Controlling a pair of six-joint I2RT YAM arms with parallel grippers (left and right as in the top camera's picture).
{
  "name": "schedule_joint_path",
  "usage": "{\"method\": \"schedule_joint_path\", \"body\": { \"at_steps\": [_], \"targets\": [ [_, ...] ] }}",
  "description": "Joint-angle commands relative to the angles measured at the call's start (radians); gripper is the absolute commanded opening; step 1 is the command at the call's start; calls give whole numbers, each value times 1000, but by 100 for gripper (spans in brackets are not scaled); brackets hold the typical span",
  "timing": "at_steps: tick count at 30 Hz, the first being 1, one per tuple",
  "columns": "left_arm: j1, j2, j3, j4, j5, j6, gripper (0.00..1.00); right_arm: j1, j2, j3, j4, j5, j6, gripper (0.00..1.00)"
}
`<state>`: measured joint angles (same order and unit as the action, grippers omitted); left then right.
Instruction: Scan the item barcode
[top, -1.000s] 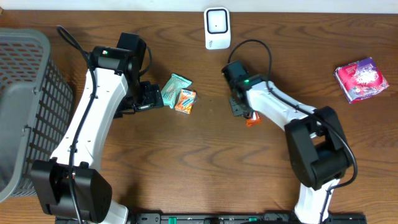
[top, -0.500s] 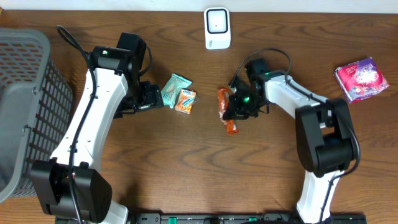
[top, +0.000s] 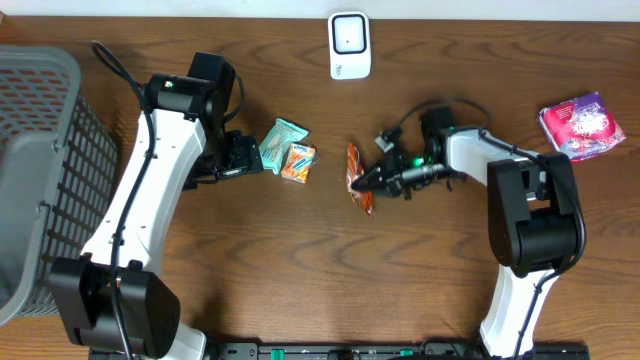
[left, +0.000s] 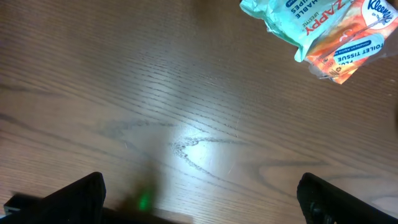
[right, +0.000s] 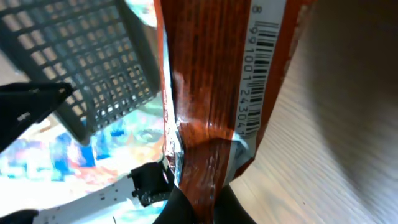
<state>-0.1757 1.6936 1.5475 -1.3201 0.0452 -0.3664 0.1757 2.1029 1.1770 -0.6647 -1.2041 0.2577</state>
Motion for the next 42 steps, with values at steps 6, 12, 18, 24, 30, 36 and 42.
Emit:
{"method": "schedule_joint_path", "body": {
  "at_steps": [6,12,18,24,30,36,42],
  "targets": [
    [2,6,-1,-3,-16,-2,98,20,-4,-10,-93,342,58,13],
    [2,6,-1,-3,-16,-2,98,46,-36,73,-219,434,14,27],
    [2,6,-1,-3,-16,-2,98,81,-138,237,-391,680,10,54],
    [2,6,-1,-3,-16,-2,98,83,-257,350,-448,748,7,99],
    [2,6,-1,-3,-16,-2,98,57,-376,404,-416,819,7,99],
    [2,6,-1,-3,-16,-2,98,1,-449,404,-375,943,7,99],
    [2,6,-1,4,-16,-2,98,-52,-455,402,-376,1029,7,99]
  ]
}}
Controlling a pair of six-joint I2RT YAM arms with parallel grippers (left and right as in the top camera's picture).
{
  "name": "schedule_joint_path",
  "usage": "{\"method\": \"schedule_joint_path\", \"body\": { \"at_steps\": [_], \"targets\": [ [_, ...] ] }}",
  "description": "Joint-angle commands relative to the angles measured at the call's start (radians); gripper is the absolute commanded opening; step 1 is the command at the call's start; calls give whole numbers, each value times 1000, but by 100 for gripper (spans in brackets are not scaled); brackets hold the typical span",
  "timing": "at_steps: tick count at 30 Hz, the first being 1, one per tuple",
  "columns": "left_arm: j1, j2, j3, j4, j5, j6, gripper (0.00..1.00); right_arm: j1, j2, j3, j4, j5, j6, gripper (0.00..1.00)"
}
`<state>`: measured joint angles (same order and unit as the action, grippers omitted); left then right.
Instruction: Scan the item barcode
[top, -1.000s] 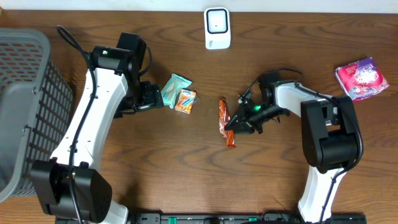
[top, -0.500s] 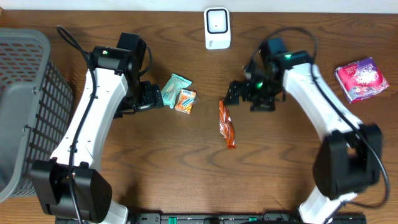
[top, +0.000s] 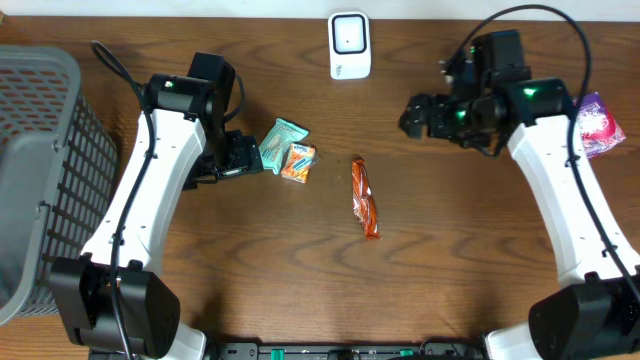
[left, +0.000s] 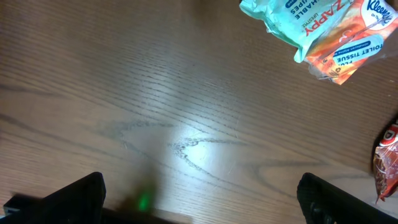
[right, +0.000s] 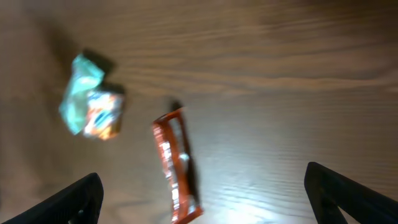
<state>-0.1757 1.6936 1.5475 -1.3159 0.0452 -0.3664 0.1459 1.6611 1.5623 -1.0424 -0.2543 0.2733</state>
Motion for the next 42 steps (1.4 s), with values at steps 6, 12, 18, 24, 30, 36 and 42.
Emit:
{"method": "schedule_joint_path", "body": {
  "at_steps": [6,12,18,24,30,36,42],
  "targets": [
    [2,6,-1,-2,141,-15,98,-29,-13,16,2,92,-9,99],
    [-46,7,-7,74,443,111,98,-29,-13,16,2,92,-9,99],
    [-131,15,-17,185,441,104,98,-29,-13,16,2,92,-9,99],
    [-180,26,-35,283,426,78,98,-29,-13,16,2,92,-8,99],
    [-260,56,-169,418,427,-37,98,-29,-13,16,2,92,-9,99],
    [-359,110,-257,671,503,-99,98,-29,-13,16,2,92,-9,99],
    [-416,172,-257,738,301,-301,98,-29,-13,16,2,92,-9,99]
  ]
}}
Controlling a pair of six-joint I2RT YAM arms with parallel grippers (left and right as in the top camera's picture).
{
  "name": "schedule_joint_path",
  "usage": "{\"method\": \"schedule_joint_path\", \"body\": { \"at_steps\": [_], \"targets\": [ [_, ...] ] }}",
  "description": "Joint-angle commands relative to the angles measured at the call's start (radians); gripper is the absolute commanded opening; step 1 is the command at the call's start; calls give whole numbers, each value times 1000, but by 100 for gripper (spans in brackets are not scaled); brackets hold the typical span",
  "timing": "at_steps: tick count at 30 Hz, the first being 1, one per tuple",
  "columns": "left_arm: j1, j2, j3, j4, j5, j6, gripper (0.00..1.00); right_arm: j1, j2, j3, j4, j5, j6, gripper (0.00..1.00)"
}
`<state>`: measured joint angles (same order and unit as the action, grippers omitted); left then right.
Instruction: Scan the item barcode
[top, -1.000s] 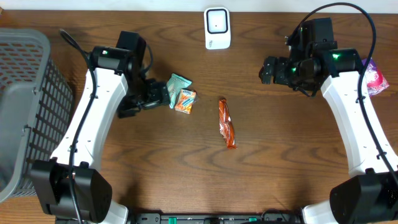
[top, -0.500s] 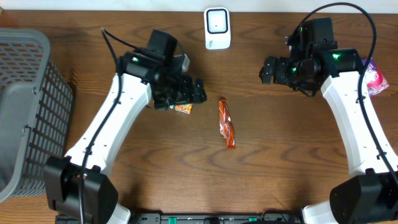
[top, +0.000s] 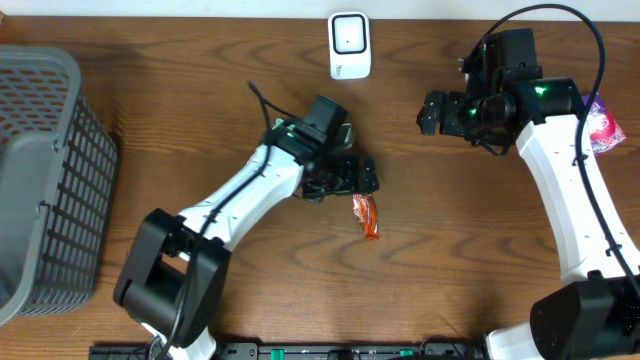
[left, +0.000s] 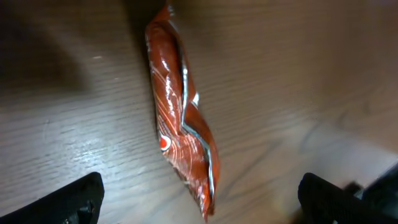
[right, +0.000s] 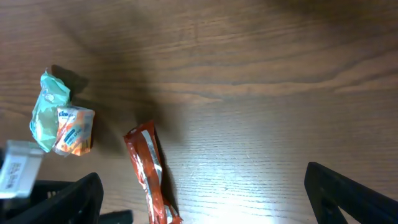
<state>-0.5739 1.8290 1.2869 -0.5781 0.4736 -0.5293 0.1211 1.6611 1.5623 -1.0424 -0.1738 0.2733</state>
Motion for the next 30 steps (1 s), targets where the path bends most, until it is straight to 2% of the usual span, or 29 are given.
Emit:
{"method": "schedule_joint_path", "body": {
  "at_steps": [1,6,12,14,17,23,27,28,29,30],
  "targets": [
    [-23,50,3,3,-144,-148,98,-5,-13,16,2,11,-9,99],
    [-42,120,3,65,-146,-175,97,-5,-13,16,2,11,-9,99],
    [-68,168,3,123,-104,-194,65,-5,-13,16,2,11,-9,99],
    [-78,169,3,124,-104,-194,60,-5,-13,16,2,11,-9,99],
    [-90,169,3,124,-119,-194,59,-5,-13,16,2,11,-9,99],
    [-124,188,3,128,-246,-194,58,-5,-13,16,2,11,-9,99],
    [-123,193,3,128,-258,-190,34,-5,-13,16,2,11,-9,99],
    [-123,193,3,128,-259,-190,20,-5,-13,16,2,11,-8,99],
    [-123,193,3,128,-260,-190,10,-5,-13,16,2,11,-9,99],
    [-123,193,3,127,-267,-186,8,-5,-13,16,2,11,-9,99]
  ]
}}
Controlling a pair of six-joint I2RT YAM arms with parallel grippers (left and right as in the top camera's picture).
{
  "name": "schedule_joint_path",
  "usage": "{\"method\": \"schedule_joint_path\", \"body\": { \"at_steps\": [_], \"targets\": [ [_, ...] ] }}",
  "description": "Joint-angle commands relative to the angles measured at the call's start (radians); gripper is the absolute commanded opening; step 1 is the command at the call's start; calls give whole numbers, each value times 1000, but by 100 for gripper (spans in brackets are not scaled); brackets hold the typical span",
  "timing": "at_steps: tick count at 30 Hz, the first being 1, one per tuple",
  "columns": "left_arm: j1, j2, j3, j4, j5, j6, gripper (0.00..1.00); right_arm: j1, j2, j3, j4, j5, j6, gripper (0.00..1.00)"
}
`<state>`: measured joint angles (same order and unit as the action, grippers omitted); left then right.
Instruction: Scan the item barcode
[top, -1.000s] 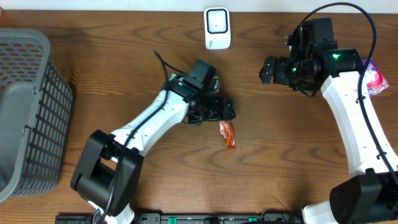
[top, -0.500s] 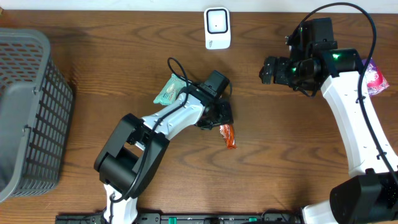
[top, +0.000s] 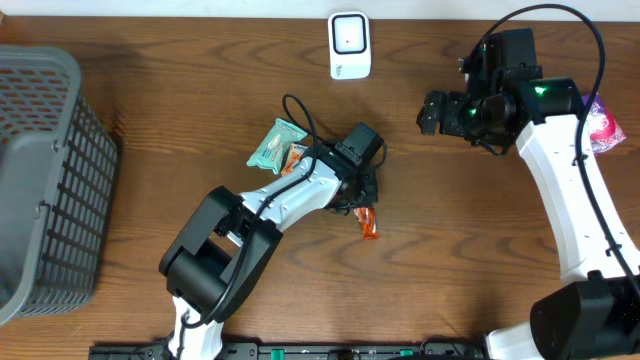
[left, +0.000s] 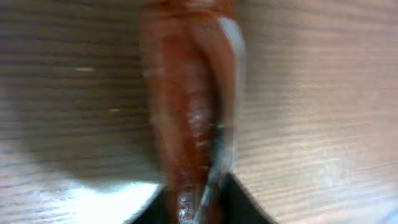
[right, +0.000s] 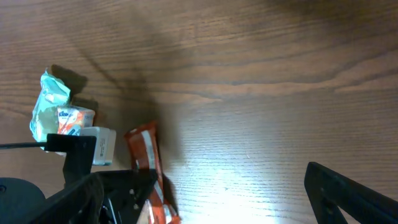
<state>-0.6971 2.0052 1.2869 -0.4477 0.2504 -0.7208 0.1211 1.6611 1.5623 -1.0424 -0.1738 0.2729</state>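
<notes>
The red snack packet (top: 368, 224) lies on the brown table, its upper end under my left gripper (top: 362, 203). In the left wrist view the packet (left: 186, 112) is blurred and fills the centre, with the dark fingers (left: 245, 205) drawn in close on both sides of its lower end. My left gripper (left: 196, 202) is shut on it. The right wrist view shows the packet (right: 146, 155) from above. The white scanner (top: 349, 45) stands at the table's far edge. My right gripper (top: 430, 110) hangs open and empty, high at the right.
A teal tissue pack (top: 272, 144) and an orange one (top: 297, 156) lie left of the packet. A pink packet (top: 598, 122) shows behind the right arm. A grey basket (top: 45, 170) stands at the far left.
My left gripper was open just above the packet's upper end. Now it is lower and shut on the packet. The right arm has not moved.
My right gripper first held the red packet, barcode showing, at mid-table. Then the packet lay on the table and the right gripper hung open at the upper right. The left gripper came over from the tissue packs, open above the packet, and is now shut on it.
</notes>
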Motion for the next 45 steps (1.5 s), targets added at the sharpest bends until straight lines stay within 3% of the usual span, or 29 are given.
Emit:
{"method": "schedule_joint_path", "body": {
  "at_steps": [1,7,13,14,21,29,36,45],
  "targets": [
    [0,16,3,-4,-53,13,8,-5,-13,16,2,11,-8,99],
    [26,-36,21,-109,-175,74,7,-5,-13,16,2,11,-8,99],
    [62,-166,55,-301,-457,262,7,-5,-13,16,2,11,-8,99],
    [62,-200,55,-359,-557,279,7,-5,-13,16,2,11,-8,99],
    [14,-190,50,-430,-706,217,7,-5,-13,16,2,11,-8,99],
    [-94,-58,50,-472,-952,113,7,-5,-13,16,2,11,-8,99],
    [-171,44,50,-472,-904,90,7,-5,-13,16,2,11,-8,99],
    [-231,42,75,-460,-543,91,13,-5,-13,16,2,11,-8,99]
  ]
}}
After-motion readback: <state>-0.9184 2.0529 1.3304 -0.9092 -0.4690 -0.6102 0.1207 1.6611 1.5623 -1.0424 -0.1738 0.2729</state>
